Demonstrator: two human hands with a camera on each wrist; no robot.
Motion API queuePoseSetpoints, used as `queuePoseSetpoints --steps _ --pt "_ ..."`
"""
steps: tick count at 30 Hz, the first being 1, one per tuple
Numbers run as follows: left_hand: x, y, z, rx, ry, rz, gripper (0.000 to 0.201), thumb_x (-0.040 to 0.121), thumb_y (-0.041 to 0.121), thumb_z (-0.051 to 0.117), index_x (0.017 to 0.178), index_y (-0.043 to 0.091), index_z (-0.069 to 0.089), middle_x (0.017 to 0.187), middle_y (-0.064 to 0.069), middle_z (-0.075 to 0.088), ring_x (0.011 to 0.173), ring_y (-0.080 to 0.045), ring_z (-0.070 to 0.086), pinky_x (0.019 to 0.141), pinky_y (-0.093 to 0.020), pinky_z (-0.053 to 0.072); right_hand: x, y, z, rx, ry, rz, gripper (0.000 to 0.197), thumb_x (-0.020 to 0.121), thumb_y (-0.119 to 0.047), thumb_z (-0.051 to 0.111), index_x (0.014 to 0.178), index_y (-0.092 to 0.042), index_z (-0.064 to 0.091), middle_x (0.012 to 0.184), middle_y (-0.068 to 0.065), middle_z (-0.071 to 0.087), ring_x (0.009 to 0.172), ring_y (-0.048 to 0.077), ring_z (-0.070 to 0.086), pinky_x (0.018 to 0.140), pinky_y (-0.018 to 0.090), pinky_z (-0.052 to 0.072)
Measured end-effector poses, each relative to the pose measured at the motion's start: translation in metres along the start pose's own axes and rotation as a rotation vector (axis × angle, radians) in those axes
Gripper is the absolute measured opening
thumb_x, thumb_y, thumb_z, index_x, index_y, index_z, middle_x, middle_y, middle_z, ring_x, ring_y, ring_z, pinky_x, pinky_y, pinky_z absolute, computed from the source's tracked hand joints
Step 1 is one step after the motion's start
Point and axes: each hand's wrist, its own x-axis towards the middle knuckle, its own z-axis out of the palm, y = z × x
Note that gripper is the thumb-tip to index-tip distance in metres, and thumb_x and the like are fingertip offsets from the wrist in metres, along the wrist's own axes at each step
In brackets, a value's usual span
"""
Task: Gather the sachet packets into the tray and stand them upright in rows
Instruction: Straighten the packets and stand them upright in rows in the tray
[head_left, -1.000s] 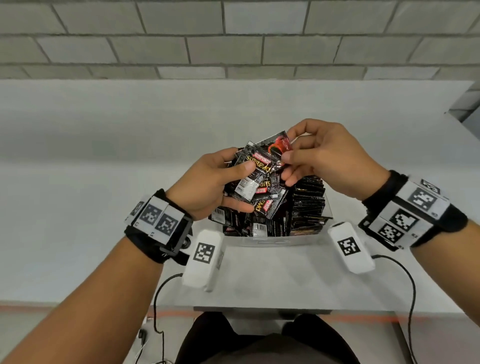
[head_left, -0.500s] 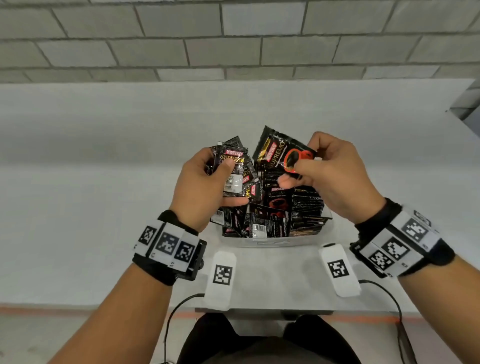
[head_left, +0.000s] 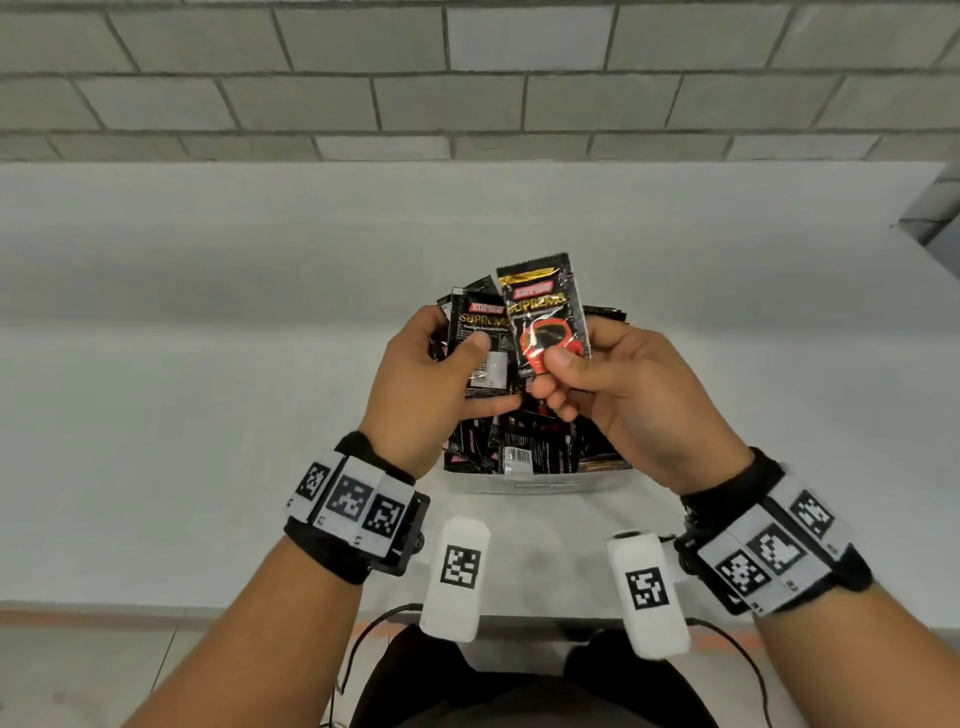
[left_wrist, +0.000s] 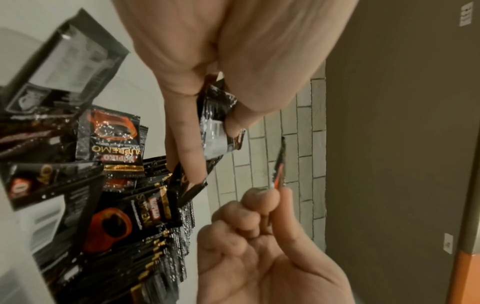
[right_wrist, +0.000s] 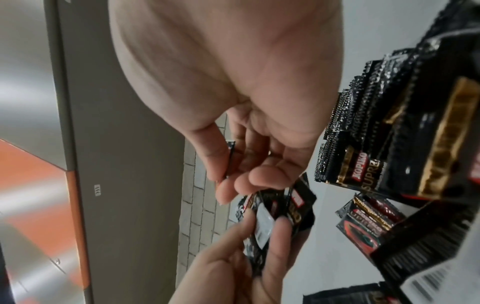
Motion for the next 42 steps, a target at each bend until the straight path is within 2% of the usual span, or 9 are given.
queuePoseSetpoints --steps 5,9,14,18,21,25,30,36,42 --pt "-0.008 0.000 0.007 -0.081 -0.101 -0.033 0.021 0.102 0.001 0.052 0.120 0.006 0.060 0.115 -0.014 0.072 0.097 -0.031 0.075 0.076 -0.048 0.063 -0.002 0.013 0.006 -0.232 0.116 0.001 0.011 0.089 -0.006 0.071 0.094 0.004 0.068 0.069 0.013 0.068 0.060 0.017 0.058 0.053 0.023 0.045" --pt "-0.010 -0.001 0.004 -0.130 -0.128 -0.059 0.026 0.094 -0.003 0.054 0.118 0.006 0.060 0.116 -0.015 0.071 0.102 -0.035 0.073 0.079 -0.051 0.062 -0.003 0.016 0.007 -0.286 0.182 0.013 0.015 0.086 -0.006 0.075 0.080 0.003 0.065 0.058 0.001 0.063 0.050 0.009 0.055 0.048 0.016 0.041" --pt "-0.012 -0.004 0.006 -0.023 -0.092 0.011 0.030 0.096 -0.006 0.060 0.121 0.012 0.062 0.115 -0.014 0.072 0.100 -0.032 0.074 0.073 -0.047 0.062 -0.008 0.012 0.007 -0.567 0.169 -0.042 0.021 0.084 -0.022 0.079 0.078 -0.007 0.067 0.065 0.003 0.067 0.055 0.007 0.056 0.055 0.019 0.044" --pt "-0.012 -0.003 0.004 0.047 -0.124 0.004 0.026 0.092 -0.007 0.066 0.113 0.009 0.063 0.101 -0.004 0.075 0.091 -0.034 0.076 0.065 -0.047 0.063 -0.002 -0.004 -0.005 -0.656 0.227 -0.170 0.025 0.081 -0.035 0.081 0.098 -0.024 0.066 0.085 0.001 0.068 0.067 0.016 0.060 0.069 0.034 0.053" --pt "-0.013 -0.001 0.002 0.100 -0.160 0.000 0.027 0.089 -0.005 0.071 0.112 0.006 0.063 0.094 0.001 0.076 0.087 -0.035 0.077 0.061 -0.045 0.064 0.007 -0.020 -0.014 -0.716 0.138 -0.187 0.036 0.079 -0.031 0.084 0.112 -0.033 0.069 0.093 -0.005 0.069 0.070 0.022 0.064 0.070 0.036 0.057" --pt "-0.010 0.000 -0.005 0.059 -0.076 0.024 0.023 0.091 -0.003 0.069 0.111 0.007 0.065 0.113 -0.011 0.072 0.091 -0.035 0.076 0.064 -0.045 0.064 0.020 -0.036 -0.018 -0.767 0.110 -0.140 0.018 0.079 -0.019 0.085 0.094 -0.021 0.074 0.087 0.006 0.074 0.057 0.021 0.070 0.057 0.034 0.057" --pt "0.001 0.009 -0.038 0.024 0.086 0.067 0.019 0.091 -0.003 0.069 0.104 0.011 0.067 0.112 -0.016 0.072 0.096 -0.033 0.075 0.065 -0.042 0.063 0.035 -0.049 -0.029 -0.810 0.113 -0.131 0.016 0.077 -0.014 0.086 0.085 -0.018 0.073 0.077 0.006 0.075 0.062 0.023 0.075 0.065 0.032 0.060" --pt "0.001 0.011 -0.061 0.013 0.152 0.091 0.016 0.092 -0.003 0.067 0.103 0.008 0.062 0.096 -0.006 0.070 0.079 -0.018 0.073 0.071 -0.047 0.063 0.045 -0.032 -0.025 -1.411 -0.098 -0.240 0.011 0.079 -0.022 0.083 0.080 -0.024 0.073 0.069 -0.012 0.067 0.066 0.008 0.065 0.070 0.029 0.056" --pt "-0.006 0.000 -0.056 0.012 0.135 0.043 0.018 0.091 -0.003 0.068 0.105 0.009 0.067 0.106 -0.013 0.071 0.093 -0.028 0.074 0.069 -0.045 0.063 0.049 -0.015 -0.017 -1.741 -0.227 -0.280 0.011 0.082 -0.024 0.067 0.077 -0.030 0.060 0.080 -0.010 0.064 0.077 0.015 0.058 0.061 0.028 0.039"
